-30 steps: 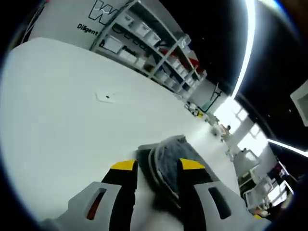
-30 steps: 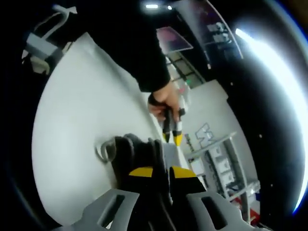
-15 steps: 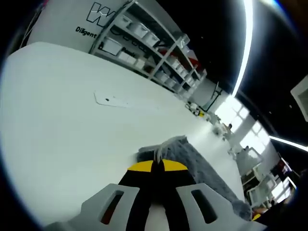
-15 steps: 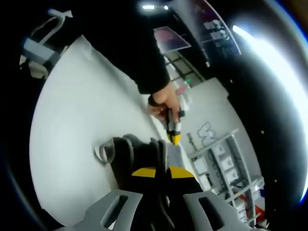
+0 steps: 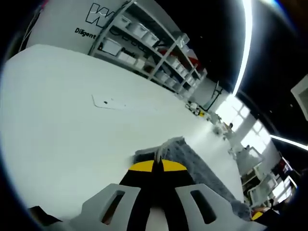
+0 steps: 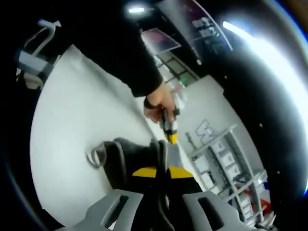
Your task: Open the folded towel by lifting each exposed corner and separating the folded layers until the towel lies flat within the target outline without major curled edges
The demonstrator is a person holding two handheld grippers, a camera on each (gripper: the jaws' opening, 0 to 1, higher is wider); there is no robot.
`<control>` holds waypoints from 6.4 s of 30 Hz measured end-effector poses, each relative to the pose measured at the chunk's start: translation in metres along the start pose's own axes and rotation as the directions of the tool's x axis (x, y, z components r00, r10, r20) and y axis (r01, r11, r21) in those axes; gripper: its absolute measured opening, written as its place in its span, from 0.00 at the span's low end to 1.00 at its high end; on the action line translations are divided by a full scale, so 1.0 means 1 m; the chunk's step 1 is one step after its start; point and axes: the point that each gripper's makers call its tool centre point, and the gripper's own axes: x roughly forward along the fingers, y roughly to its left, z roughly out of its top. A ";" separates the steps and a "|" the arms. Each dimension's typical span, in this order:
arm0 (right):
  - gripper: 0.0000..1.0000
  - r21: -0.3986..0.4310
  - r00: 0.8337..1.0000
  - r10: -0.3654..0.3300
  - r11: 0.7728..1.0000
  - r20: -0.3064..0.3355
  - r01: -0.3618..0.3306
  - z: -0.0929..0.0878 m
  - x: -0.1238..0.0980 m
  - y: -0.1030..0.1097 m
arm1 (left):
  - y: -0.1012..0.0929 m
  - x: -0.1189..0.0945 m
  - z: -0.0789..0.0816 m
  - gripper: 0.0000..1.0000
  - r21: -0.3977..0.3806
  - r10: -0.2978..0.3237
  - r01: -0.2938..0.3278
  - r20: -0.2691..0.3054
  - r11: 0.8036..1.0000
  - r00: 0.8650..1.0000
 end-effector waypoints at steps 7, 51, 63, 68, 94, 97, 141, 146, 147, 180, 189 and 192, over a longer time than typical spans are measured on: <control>0.01 0.010 1.000 -0.010 1.000 -0.004 0.010 -0.003 0.000 -0.005 | -0.009 0.000 0.006 0.02 0.008 -0.009 0.009 0.018 1.000 1.000; 0.00 0.127 0.995 -0.098 0.987 0.018 0.095 -0.017 -0.010 -0.054 | -0.051 0.010 0.034 0.01 0.237 0.064 -0.052 -0.042 0.970 0.997; 0.00 0.180 0.992 -0.125 0.976 0.020 0.119 -0.026 -0.016 -0.071 | -0.065 0.015 0.043 0.01 0.315 0.057 -0.041 -0.044 0.948 0.997; 0.00 0.196 0.991 -0.135 0.972 0.018 0.129 -0.031 -0.019 -0.077 | -0.073 0.019 0.048 0.01 0.325 0.066 -0.048 -0.045 0.945 0.997; 0.00 0.283 0.982 -0.186 0.943 0.014 0.175 -0.055 -0.032 -0.104 | -0.098 0.043 0.056 0.01 0.395 0.131 -0.083 -0.095 0.915 0.987; 0.00 0.287 0.980 -0.196 0.940 0.011 0.185 -0.061 -0.034 -0.110 | -0.102 0.048 0.060 0.01 0.403 0.138 -0.088 -0.099 0.911 0.985; 0.00 0.297 0.957 -0.286 0.911 -0.044 0.286 -0.111 -0.061 -0.159 | -0.163 0.109 0.087 0.01 0.528 0.137 -0.070 -0.089 0.846 0.987; 0.00 0.310 0.956 -0.289 0.905 -0.055 0.292 -0.118 -0.064 -0.158 | -0.169 0.118 0.084 0.01 0.540 0.140 -0.067 -0.096 0.839 0.986; 0.00 0.311 0.955 -0.290 0.904 -0.058 0.293 -0.120 -0.064 -0.158 | -0.171 0.120 0.084 0.01 0.542 0.139 -0.063 -0.100 0.838 0.985; 0.00 0.382 0.955 -0.272 0.875 -0.122 0.298 -0.161 -0.077 -0.136 | -0.190 0.178 0.049 0.01 0.567 0.138 -0.010 -0.182 0.824 0.974; 0.00 0.402 0.956 -0.258 0.868 -0.137 0.292 -0.171 -0.080 -0.127 | -0.193 0.196 0.033 0.01 0.568 0.137 0.006 -0.210 0.823 0.968; 0.00 0.409 0.957 -0.251 0.865 -0.146 0.289 -0.176 -0.080 -0.123 | -0.193 0.201 0.027 0.01 0.567 0.139 0.011 -0.219 0.824 0.966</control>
